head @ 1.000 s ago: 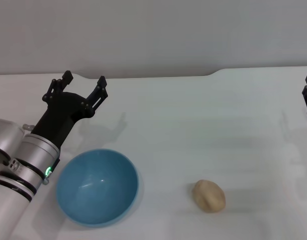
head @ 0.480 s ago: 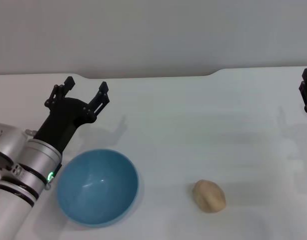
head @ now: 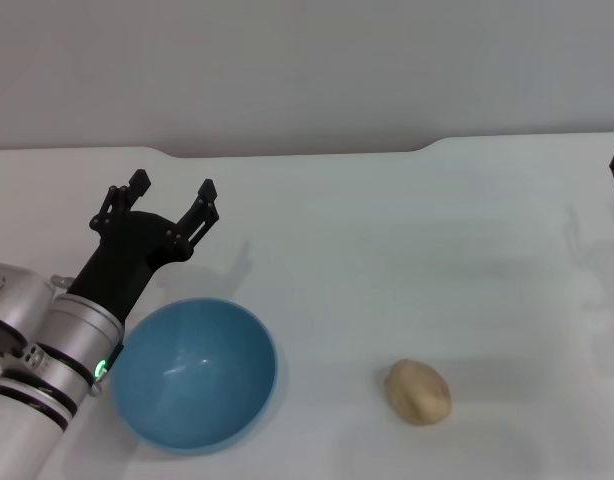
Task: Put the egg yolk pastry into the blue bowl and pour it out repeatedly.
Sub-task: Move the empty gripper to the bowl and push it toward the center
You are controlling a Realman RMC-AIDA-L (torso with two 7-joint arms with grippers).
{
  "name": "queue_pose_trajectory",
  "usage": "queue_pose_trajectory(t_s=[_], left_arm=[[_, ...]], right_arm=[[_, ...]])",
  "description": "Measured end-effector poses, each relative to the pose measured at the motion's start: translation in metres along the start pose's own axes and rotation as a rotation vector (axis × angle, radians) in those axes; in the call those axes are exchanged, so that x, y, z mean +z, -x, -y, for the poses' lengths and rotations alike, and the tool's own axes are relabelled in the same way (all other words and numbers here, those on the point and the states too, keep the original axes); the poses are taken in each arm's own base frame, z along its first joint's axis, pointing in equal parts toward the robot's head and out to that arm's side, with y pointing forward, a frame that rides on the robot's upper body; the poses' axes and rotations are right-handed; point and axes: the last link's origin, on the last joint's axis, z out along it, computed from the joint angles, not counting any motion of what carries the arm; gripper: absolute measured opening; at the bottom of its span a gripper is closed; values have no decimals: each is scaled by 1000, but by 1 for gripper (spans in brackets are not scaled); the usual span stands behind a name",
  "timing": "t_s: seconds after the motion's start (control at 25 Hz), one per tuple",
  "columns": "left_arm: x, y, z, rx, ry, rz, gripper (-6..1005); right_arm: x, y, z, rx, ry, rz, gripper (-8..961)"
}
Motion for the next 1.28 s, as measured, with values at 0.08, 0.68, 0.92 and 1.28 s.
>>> queue_pose_trajectory(t_s=[0.08, 0.68, 0.92, 1.28], left_arm=[[0, 0, 0, 0, 0, 0, 859], [6, 2, -1, 2, 3, 27, 860], [6, 1, 0, 4, 2, 27, 860], [7, 1, 0, 12, 4, 25, 860]], right_arm=[[1, 0, -1, 0, 2, -2, 533], [3, 0, -1, 2, 4, -2, 533], [4, -1, -2, 6, 6, -12, 533], [5, 0, -2, 7, 8, -11, 533]])
